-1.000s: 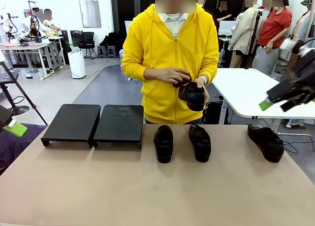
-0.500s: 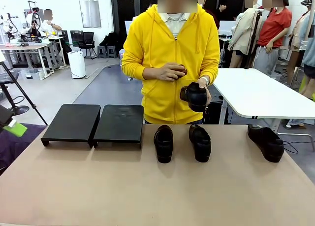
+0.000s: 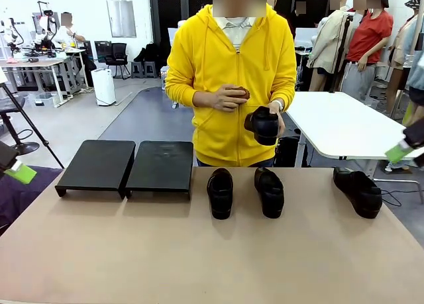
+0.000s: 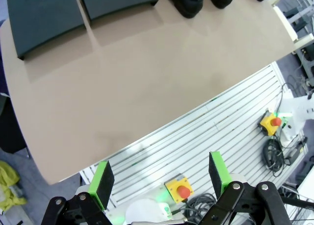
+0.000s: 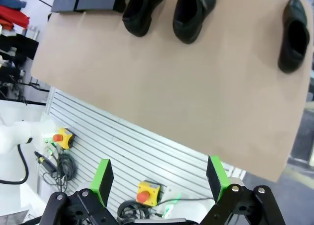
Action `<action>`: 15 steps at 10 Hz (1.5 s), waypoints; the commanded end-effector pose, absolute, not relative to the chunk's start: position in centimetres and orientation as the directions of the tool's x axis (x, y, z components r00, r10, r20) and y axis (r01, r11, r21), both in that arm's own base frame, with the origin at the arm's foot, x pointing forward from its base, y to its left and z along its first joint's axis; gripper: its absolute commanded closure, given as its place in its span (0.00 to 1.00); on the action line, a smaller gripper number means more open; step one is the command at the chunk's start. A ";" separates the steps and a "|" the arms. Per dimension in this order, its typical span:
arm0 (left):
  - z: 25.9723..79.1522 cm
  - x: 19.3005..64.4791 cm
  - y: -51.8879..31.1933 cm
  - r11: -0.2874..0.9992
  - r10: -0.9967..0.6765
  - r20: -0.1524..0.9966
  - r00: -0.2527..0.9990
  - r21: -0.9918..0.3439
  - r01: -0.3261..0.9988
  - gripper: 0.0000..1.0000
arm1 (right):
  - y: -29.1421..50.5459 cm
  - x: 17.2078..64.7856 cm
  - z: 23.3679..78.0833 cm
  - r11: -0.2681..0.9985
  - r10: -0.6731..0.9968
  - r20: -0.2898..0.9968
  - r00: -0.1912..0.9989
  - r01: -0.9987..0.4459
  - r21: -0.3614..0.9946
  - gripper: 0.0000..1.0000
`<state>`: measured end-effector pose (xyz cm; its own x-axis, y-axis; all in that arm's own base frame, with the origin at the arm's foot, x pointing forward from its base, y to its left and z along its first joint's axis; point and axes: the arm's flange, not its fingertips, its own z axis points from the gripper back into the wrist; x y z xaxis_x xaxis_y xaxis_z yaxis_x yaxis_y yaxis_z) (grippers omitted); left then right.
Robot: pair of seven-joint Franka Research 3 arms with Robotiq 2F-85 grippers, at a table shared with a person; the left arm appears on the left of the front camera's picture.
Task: Organize the shoes by placing them on the stand.
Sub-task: Pick up one Shoe and place it in the middle of the table.
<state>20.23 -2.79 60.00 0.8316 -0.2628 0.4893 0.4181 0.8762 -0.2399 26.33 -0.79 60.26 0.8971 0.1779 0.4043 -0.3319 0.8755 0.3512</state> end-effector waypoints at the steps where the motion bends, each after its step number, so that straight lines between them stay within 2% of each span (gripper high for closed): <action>1: 60.1 20.4 -2.8 0.872 -0.260 0.498 0.827 -0.247 0.423 0.00 | -0.1 28.7 60.2 0.842 0.222 0.425 0.878 -0.392 0.370 0.00; 4: 60.1 20.4 -2.8 0.872 -0.260 0.498 0.827 -0.247 0.423 0.00 | -5.2 25.4 61.4 0.870 0.075 0.417 0.906 -0.264 0.416 0.00; 6: 60.1 20.4 -2.8 0.872 -0.260 0.498 0.827 -0.247 0.423 0.00 | -9.5 19.4 63.3 0.872 0.029 0.441 0.897 -0.239 0.427 0.00; 8: 60.1 20.4 -2.8 0.872 -0.260 0.498 0.827 -0.247 0.423 0.00 | -14.0 13.5 64.4 0.864 0.020 0.356 0.934 -0.196 0.464 0.00; 9: 60.1 20.4 -2.8 0.872 -0.260 0.498 0.827 -0.247 0.423 0.00 | -15.3 12.1 64.5 0.862 -0.018 0.339 0.940 -0.158 0.483 0.00; 11: 60.1 20.4 -2.8 0.872 -0.260 0.498 0.827 -0.247 0.423 0.00 | -14.7 12.7 63.5 0.877 -0.052 0.328 0.943 -0.114 0.466 0.00; 13: 60.1 20.4 -2.8 0.872 -0.260 0.498 0.827 -0.247 0.423 0.00 | -14.0 14.0 63.1 0.872 -0.047 0.372 0.927 -0.144 0.468 0.00; 14: 60.1 20.4 -2.8 0.872 -0.260 0.498 0.827 -0.247 0.423 0.00 | -12.6 15.8 63.3 0.880 -0.053 0.387 0.921 -0.141 0.454 0.00; 15: 60.1 20.4 -2.8 0.872 -0.260 0.498 0.827 -0.247 0.423 0.00 | -8.7 19.8 63.9 0.884 -0.003 0.403 0.915 -0.187 0.429 0.00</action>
<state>20.27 -2.79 60.01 0.8319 -0.2628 0.4887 0.4178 0.8763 -0.2399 16.65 -11.84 63.52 0.9258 -0.0267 0.3771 -0.1579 0.8790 0.4500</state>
